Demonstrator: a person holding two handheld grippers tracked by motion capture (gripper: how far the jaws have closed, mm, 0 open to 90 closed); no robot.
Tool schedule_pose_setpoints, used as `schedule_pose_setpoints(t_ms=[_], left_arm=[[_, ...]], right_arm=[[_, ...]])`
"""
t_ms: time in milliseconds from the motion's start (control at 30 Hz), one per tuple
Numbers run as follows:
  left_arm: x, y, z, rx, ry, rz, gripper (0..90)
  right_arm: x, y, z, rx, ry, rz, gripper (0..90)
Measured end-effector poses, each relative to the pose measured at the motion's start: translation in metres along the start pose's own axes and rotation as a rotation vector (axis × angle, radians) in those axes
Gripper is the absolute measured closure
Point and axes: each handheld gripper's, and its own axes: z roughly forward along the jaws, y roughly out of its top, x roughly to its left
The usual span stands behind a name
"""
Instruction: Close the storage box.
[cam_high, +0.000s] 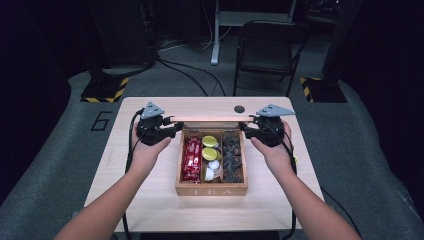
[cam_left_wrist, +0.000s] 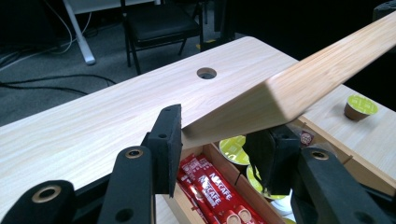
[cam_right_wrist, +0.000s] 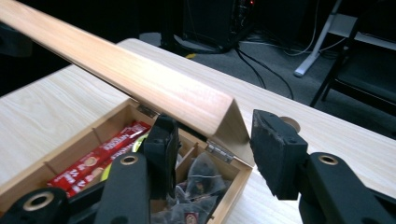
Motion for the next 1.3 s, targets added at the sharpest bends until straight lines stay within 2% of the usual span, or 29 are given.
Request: schedule_pose_setpoints(t_ms=[33,300,567,767,833,967,1100,1300], left_arm=[[-0.002,-0.001,-0.003,-0.005,0.004,0.014,56.2],[-0.008,-0.008,-0.009,-0.012,0.002,0.036,55.8],[-0.015,-0.021,-0.013,-0.015,-0.006,0.063,54.1],[-0.018,-0.03,-0.015,-0.012,-0.021,0.055,53.3],[-0.018,-0.036,-0.017,-0.012,-0.041,0.04,52.3],[-0.02,-0.043,-0.019,-0.007,-0.056,0.04,51.2],[-0.023,-0.051,-0.019,-0.018,-0.049,0.043,50.5],[-0.027,-0.061,-0.02,-0.006,-0.053,0.042,49.7]], right_arm=[[0.002,-0.001,-0.004,-0.004,0.001,0.0,51.7],[0.007,-0.005,-0.012,-0.004,0.007,-0.02,51.9],[0.01,-0.022,-0.018,-0.007,0.043,0.016,51.5],[0.013,-0.029,-0.021,-0.001,0.043,0.004,51.5],[0.016,-0.035,-0.023,0.003,0.045,-0.001,51.4],[0.018,-0.041,-0.024,0.004,0.046,-0.014,51.3],[0.022,-0.051,-0.026,0.003,0.049,-0.011,50.5],[0.025,-0.061,-0.029,-0.004,0.058,0.001,50.4]])
